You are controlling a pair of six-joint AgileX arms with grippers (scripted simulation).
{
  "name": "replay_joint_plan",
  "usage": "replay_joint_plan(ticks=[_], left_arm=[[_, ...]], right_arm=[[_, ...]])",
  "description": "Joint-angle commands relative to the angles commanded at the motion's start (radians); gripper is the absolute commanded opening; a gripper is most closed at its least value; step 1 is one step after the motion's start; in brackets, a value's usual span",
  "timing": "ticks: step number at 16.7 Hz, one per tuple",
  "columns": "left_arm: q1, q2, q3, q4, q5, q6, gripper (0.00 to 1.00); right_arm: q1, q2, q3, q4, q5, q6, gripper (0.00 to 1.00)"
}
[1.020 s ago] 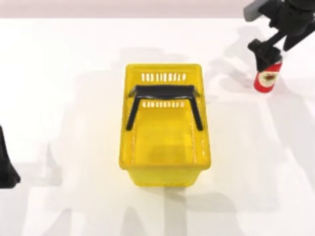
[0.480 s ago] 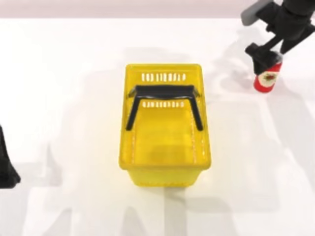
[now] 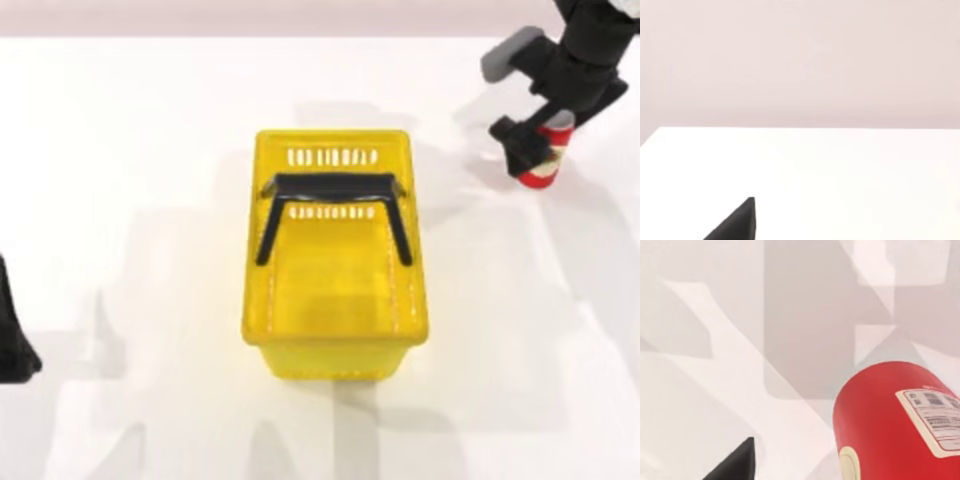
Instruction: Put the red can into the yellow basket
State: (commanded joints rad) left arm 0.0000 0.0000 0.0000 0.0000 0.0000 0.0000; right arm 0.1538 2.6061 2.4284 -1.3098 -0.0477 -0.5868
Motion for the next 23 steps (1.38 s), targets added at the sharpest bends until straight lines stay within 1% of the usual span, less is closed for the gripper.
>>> replay_joint_plan(ticks=[2,15,16,23], left_arm=[[0.0,0.0,0.0,0.0,0.0,0.0,1.0],[0.0,0.0,0.0,0.0,0.0,0.0,1.0],[0.0,0.0,0.0,0.0,0.0,0.0,1.0],[0.0,0.0,0.0,0.0,0.0,0.0,1.0]], right_arm=[[0.0,0.0,0.0,0.0,0.0,0.0,1.0],[0.0,0.0,0.0,0.0,0.0,0.0,0.02],[0.0,0.0,0.0,0.0,0.0,0.0,0.0],[0.0,0.0,0.0,0.0,0.0,0.0,0.0]])
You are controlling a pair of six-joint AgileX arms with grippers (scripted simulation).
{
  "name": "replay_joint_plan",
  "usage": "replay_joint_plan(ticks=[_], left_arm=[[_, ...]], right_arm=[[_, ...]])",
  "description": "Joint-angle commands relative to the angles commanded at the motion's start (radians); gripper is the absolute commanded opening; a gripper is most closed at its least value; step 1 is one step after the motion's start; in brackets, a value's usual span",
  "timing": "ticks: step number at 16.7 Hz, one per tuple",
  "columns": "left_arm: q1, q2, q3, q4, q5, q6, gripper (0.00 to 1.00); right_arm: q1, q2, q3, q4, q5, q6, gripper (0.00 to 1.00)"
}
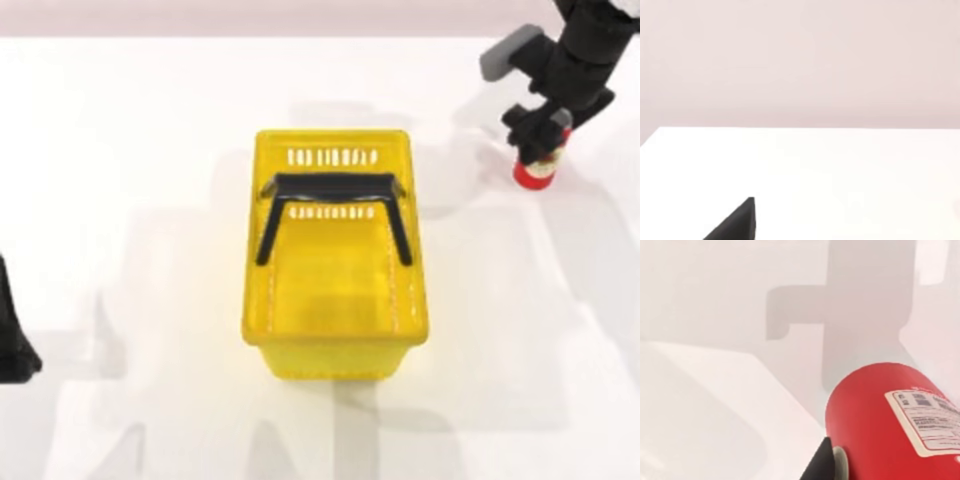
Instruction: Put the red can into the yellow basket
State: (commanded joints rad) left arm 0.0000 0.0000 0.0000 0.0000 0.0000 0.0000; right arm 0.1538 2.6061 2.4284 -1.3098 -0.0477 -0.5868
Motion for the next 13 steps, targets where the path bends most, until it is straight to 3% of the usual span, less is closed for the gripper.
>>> replay_joint_plan(ticks=[3,6,9,13], left_arm=[[0.0,0.0,0.0,0.0,0.0,0.0,1.0],[0.0,0.0,0.0,0.0,0.0,0.0,1.0],[0.0,0.0,0.0,0.0,0.0,0.0,1.0],[0.0,0.0,0.0,0.0,0.0,0.0,1.0]], right_arm=[[-0.002,-0.001,-0.005,0.009,-0.006,0.004,0.0],[0.008,-0.016,-0.052,0.1,-0.06,0.032,0.0],[0.024,-0.046,-0.143,0.275,-0.157,0.087,0.0],[0.052,-0.124,-0.316,0.629,-0.337,0.191,0.0]])
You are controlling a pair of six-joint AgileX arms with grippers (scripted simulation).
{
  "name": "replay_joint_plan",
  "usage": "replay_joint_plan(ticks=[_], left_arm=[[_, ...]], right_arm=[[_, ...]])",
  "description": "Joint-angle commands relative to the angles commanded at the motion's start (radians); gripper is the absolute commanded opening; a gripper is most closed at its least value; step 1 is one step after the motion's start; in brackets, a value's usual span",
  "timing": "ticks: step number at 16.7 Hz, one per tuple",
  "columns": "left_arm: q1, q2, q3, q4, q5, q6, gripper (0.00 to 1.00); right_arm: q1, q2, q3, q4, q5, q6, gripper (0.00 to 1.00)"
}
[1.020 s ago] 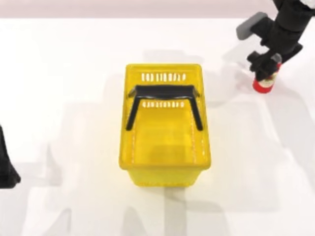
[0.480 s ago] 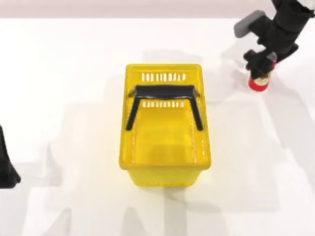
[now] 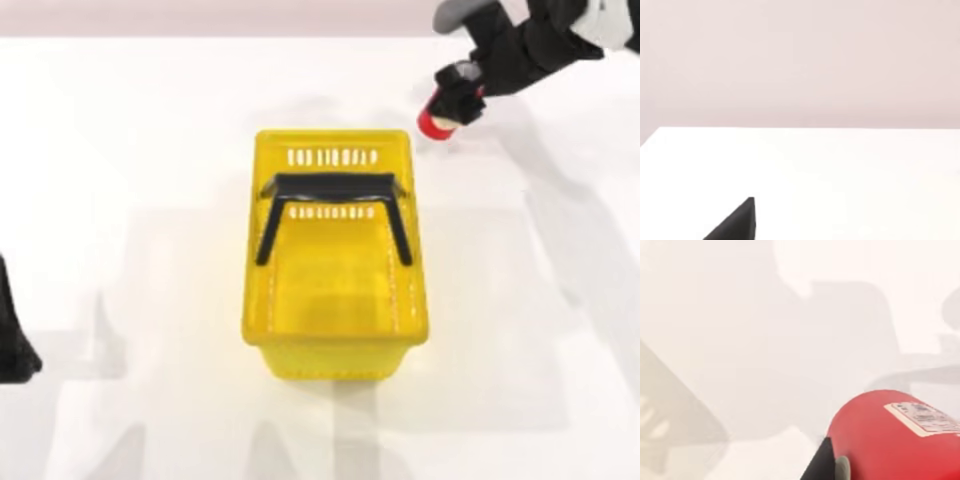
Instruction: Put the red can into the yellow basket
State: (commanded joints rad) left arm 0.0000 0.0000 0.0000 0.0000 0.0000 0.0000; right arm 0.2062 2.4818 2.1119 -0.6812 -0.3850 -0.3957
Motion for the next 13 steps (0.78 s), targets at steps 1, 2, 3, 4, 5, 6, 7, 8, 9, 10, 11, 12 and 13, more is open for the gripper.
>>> replay_joint_plan(ticks=[1,2,3,4,5,6,7,8,9,10,11,12,13], left_arm=[[0.0,0.0,0.0,0.0,0.0,0.0,1.0],[0.0,0.0,0.0,0.0,0.0,0.0,1.0],[0.0,0.0,0.0,0.0,0.0,0.0,1.0],[0.0,0.0,0.0,0.0,0.0,0.0,1.0],[0.0,0.0,0.0,0.0,0.0,0.0,1.0],[0.0,0.0,0.0,0.0,0.0,0.0,1.0],[0.0,0.0,0.0,0.0,0.0,0.0,1.0],[0.0,0.0,0.0,0.0,0.0,0.0,1.0],[0.0,0.0,0.0,0.0,0.0,0.0,1.0],[0.0,0.0,0.0,0.0,0.0,0.0,1.0],[0.0,0.0,0.0,0.0,0.0,0.0,1.0],[0.0,0.0,0.0,0.0,0.0,0.0,1.0],[0.0,0.0,0.0,0.0,0.0,0.0,1.0]], right_arm=[[0.008,-0.026,-0.049,0.098,-0.051,0.029,0.0],[0.017,-0.054,-0.1,0.198,-0.103,0.058,0.0],[0.025,-0.083,-0.152,0.302,-0.156,0.087,0.0],[0.034,-0.113,-0.204,0.411,-0.21,0.116,0.0],[0.043,-0.143,-0.257,0.525,-0.263,0.145,0.0],[0.052,-0.173,-0.311,0.641,-0.317,0.174,0.0],[0.061,-0.202,-0.365,0.755,-0.37,0.204,0.0],[0.07,-0.231,-0.419,0.866,-0.421,0.233,0.0],[0.078,-0.259,-0.472,0.97,-0.47,0.261,0.0],[0.086,-0.286,-0.524,1.066,-0.517,0.289,0.0],[0.093,-0.311,-0.574,1.152,-0.561,0.316,0.0],[0.099,-0.334,-0.621,1.226,-0.601,0.341,0.0],[0.105,-0.356,-0.664,1.291,-0.637,0.364,0.0]])
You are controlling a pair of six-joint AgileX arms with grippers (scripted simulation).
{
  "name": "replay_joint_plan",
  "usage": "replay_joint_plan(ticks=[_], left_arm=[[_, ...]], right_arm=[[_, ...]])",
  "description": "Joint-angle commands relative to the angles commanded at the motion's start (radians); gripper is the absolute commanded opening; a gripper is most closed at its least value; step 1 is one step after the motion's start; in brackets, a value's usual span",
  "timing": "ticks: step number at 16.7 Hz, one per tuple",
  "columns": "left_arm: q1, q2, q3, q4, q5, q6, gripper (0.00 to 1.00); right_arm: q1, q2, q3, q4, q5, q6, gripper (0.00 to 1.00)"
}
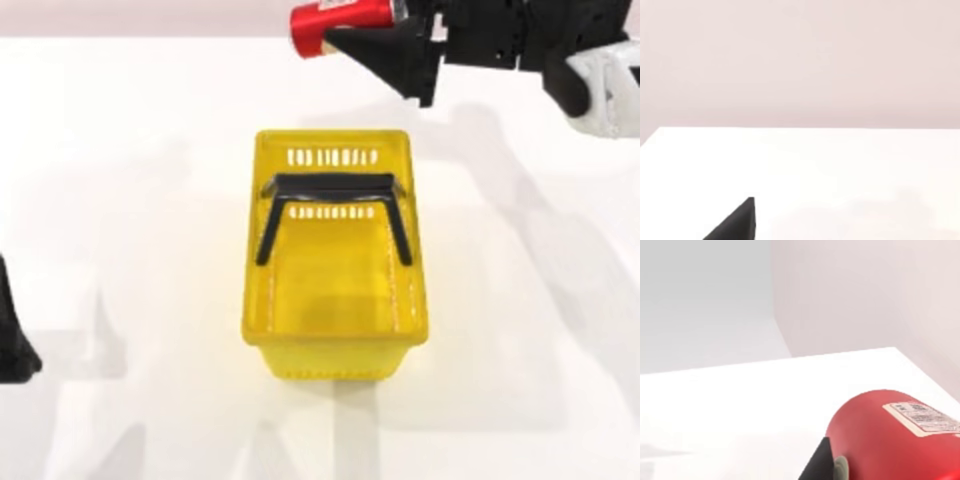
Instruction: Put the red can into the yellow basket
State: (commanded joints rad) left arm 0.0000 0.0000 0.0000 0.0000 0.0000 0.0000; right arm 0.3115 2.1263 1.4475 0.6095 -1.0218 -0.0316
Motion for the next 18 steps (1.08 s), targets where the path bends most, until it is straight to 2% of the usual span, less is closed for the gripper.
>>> replay_joint_plan(ticks=[3,5,12,18], left_arm=[[0.0,0.0,0.0,0.0,0.0,0.0,1.0],[0.0,0.0,0.0,0.0,0.0,0.0,1.0],[0.0,0.0,0.0,0.0,0.0,0.0,1.0],[0.0,0.0,0.0,0.0,0.0,0.0,1.0]], right_arm=[[0.012,-0.048,-0.096,0.128,-0.077,0.051,0.0],[0.015,-0.061,-0.122,0.16,-0.097,0.065,0.0],[0.011,-0.041,-0.123,0.176,-0.098,0.065,0.0],[0.017,0.121,-0.181,0.41,-0.095,0.059,0.0]])
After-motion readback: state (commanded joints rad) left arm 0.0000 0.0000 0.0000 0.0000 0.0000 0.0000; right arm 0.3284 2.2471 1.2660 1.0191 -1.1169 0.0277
